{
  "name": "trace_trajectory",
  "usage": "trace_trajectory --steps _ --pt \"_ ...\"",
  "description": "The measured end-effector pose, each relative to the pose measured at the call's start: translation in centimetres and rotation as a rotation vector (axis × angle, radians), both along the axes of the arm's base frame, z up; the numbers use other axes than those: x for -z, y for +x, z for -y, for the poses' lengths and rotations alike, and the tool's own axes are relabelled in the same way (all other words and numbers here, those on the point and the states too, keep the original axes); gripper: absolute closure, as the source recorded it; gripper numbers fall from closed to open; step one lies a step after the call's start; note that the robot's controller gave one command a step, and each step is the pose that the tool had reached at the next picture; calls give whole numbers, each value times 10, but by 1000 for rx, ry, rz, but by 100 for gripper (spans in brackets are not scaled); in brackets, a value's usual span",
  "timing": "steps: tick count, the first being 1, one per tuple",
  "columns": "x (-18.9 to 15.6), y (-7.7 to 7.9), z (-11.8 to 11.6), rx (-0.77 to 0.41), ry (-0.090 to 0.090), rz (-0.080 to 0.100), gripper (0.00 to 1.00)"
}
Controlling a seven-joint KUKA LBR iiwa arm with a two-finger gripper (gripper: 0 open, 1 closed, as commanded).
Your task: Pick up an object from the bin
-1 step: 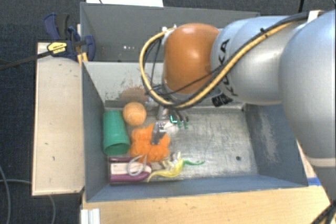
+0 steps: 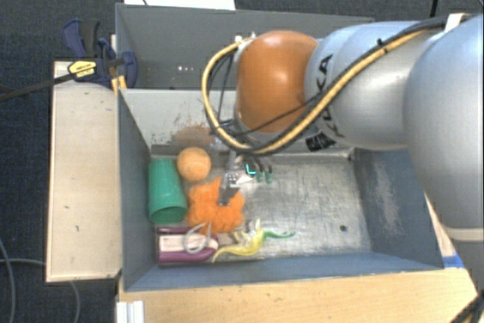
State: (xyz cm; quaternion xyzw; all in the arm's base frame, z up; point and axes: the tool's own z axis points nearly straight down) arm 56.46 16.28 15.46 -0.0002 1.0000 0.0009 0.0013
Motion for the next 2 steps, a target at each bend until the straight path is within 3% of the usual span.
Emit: trace_trajectory --steps 1,2 --pt "31 7 3 81 2 5 0" --pt "56 3 18 265 4 4 0"
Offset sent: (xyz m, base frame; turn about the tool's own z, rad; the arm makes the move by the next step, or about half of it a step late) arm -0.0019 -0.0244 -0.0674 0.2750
